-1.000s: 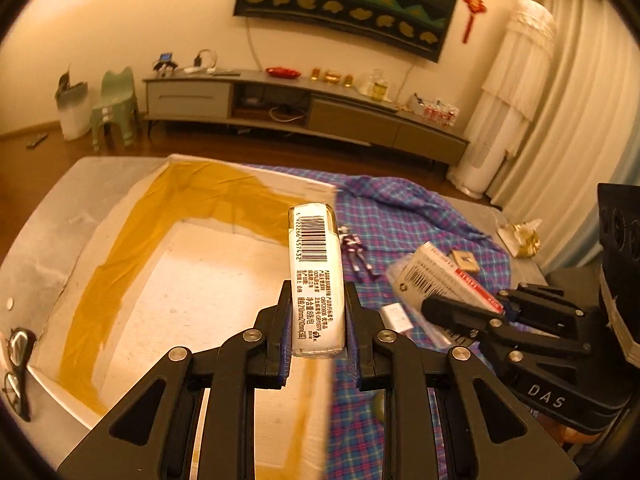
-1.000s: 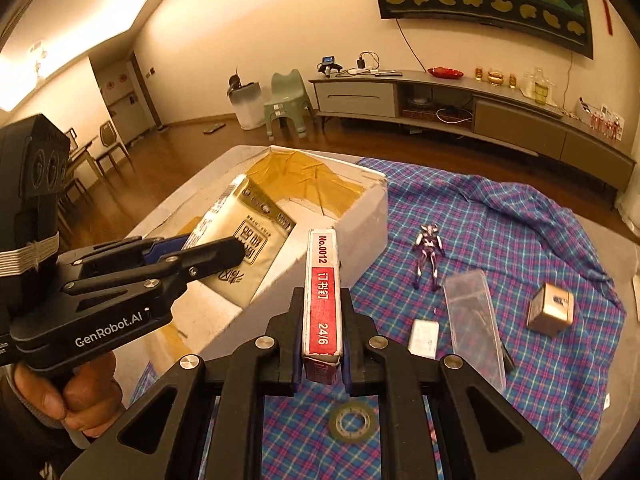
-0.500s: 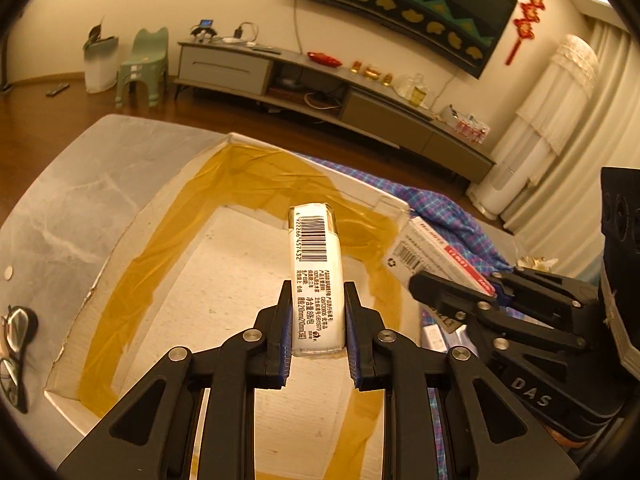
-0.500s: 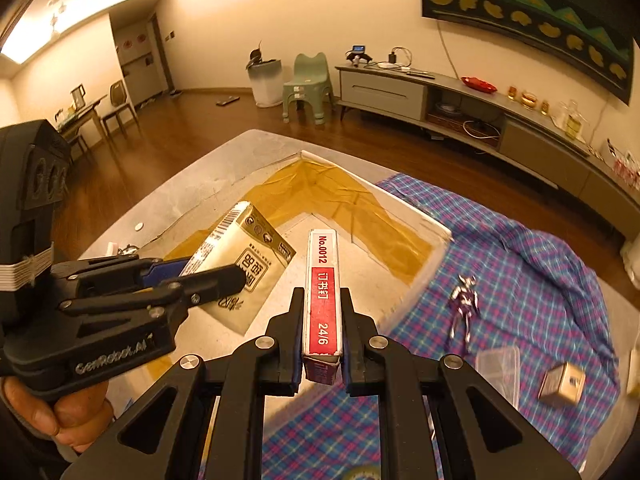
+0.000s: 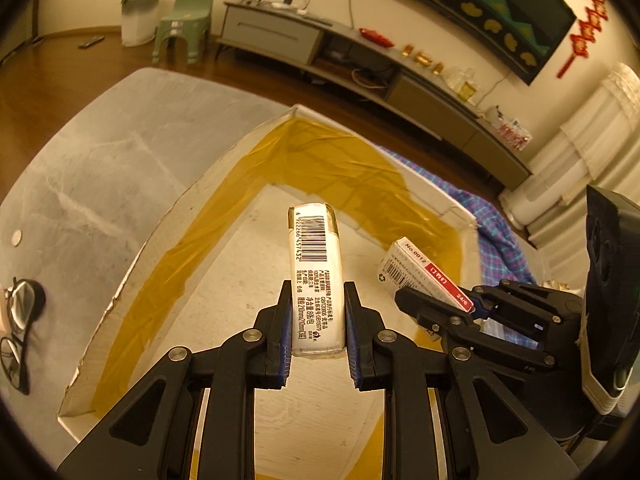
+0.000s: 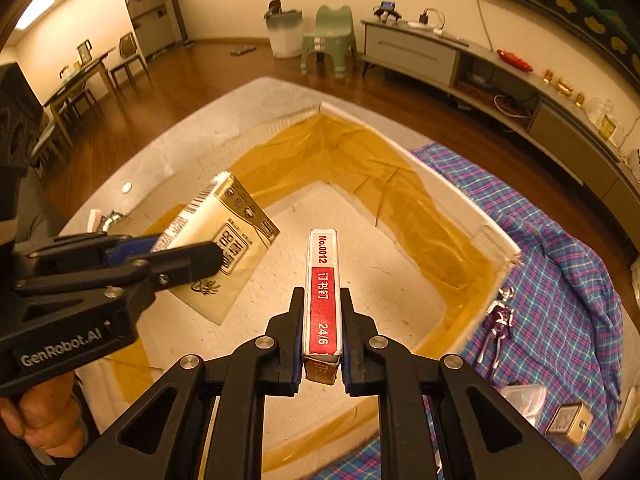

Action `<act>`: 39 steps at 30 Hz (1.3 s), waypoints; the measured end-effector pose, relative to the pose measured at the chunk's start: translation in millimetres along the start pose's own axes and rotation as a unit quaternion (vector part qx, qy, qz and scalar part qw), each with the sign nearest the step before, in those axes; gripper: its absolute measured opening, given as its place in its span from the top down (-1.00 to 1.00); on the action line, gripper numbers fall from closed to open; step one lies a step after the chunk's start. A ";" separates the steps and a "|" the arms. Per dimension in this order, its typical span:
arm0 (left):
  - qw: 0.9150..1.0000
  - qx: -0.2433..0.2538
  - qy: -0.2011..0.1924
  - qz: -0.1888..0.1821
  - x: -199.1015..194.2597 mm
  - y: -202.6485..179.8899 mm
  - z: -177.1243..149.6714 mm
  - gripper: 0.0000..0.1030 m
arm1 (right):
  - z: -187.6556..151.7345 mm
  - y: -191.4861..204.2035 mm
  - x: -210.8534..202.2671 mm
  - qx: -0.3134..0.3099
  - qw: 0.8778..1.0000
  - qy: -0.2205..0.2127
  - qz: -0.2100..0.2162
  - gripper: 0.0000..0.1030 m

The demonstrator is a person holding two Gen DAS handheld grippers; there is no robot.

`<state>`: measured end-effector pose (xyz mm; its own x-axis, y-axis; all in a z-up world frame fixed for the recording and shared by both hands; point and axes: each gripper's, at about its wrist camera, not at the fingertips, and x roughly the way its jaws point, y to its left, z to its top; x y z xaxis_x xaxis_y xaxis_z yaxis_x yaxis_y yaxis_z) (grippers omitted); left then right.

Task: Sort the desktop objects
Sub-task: 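Carry the cream packet and red-white box over the cardboard box with both tools, then open both tools to drop the packet and box into the cardboard box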

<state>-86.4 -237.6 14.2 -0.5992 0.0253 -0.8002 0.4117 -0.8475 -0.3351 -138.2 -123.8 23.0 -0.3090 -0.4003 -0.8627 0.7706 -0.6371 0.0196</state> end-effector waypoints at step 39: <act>0.995 -0.063 0.076 0.021 28.2 38.2 3.0 0.46 | 30.3 -8.9 58.1 -0.059 0.988 0.140 -0.038 0.66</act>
<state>-89.6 -270.9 -19.7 -0.4729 0.0783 -0.8776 0.5227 -0.7769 -0.3510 -179.9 -161.4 -12.0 -0.2139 -0.1461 -0.9659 0.8156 -0.5709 -0.0943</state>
